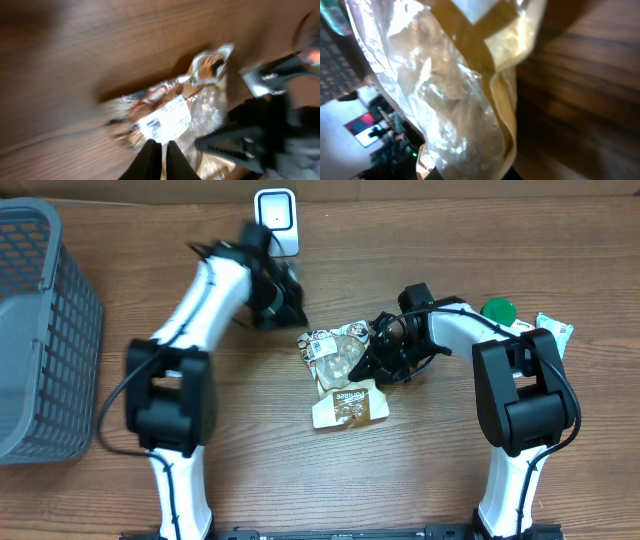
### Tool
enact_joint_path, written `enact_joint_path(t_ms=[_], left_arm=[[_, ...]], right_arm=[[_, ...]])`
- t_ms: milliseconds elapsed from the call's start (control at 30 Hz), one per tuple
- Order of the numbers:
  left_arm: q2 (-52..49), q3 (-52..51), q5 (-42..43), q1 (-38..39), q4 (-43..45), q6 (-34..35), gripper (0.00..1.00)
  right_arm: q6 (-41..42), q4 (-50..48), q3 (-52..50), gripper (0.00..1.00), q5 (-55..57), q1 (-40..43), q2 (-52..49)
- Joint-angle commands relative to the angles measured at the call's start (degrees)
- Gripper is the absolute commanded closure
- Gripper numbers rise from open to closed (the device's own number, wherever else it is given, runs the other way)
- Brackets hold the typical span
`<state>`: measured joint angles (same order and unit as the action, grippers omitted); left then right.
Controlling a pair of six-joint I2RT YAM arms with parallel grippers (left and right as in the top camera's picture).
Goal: Scan the item barcode
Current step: 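Retract the left arm and lift the bag toward the scanner, then hold the bag's barcode in front of the scanner window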
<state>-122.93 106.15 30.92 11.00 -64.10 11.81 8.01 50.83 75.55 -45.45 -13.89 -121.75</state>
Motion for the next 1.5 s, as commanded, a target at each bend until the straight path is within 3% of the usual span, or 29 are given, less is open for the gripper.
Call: enact_joint_path(t_ms=[0, 67, 300, 433, 533, 600, 667, 767, 967, 1267, 1467], left_arm=[[7.0, 8.3, -3.2, -4.4, -5.2, -2.6, 0.91], [8.6, 11.5, -6.1, -7.6, -10.4, -2.6, 0.91], [11.1, 12.9, -11.9, -17.4, -17.2, -2.8, 0.88], [11.1, 12.9, -13.0, -21.3, -18.5, -2.8, 0.80], [11.1, 12.9, -13.6, -22.8, -18.5, -2.8, 0.59], [11.1, 12.9, -13.9, -23.2, -18.5, -2.9, 0.35], [11.1, 12.9, -15.8, -23.2, -18.6, -2.8, 0.18], [11.1, 12.9, -19.9, -23.2, -19.3, -2.8, 0.00], [11.1, 12.9, -25.4, -23.2, -19.9, -2.8, 0.01], [11.1, 12.9, -25.6, -23.2, -19.9, -2.8, 0.00], [11.1, 12.9, -25.6, -23.2, -19.9, -2.8, 0.00]], right_arm=[[-4.8, 3.0, 4.2, 0.92, 7.3, 0.2, 2.6], [-6.9, 5.4, 6.9, 0.96, 7.6, 0.2, 5.0], [-8.1, 6.5, 12.9, 0.96, 9.0, 0.0, 15.7], [-7.2, 6.5, 15.2, 0.96, 8.1, -0.3, 22.4], [-4.2, 6.6, 16.3, 0.96, 7.8, -0.5, 27.5], [-2.9, 6.5, 16.5, 0.96, 6.4, -0.5, 30.6], [-2.9, 6.5, 16.5, 0.96, 3.5, -0.5, 33.3], [-2.6, 6.5, 16.5, 0.96, 0.0, -0.5, 36.8], [-1.9, 6.0, 16.5, 0.96, -2.8, -0.5, 40.8], [1.9, 4.7, 16.8, 0.96, 2.2, -1.5, 40.0], [0.7, 11.5, 32.2, 0.96, 16.9, -6.6, 29.4]])
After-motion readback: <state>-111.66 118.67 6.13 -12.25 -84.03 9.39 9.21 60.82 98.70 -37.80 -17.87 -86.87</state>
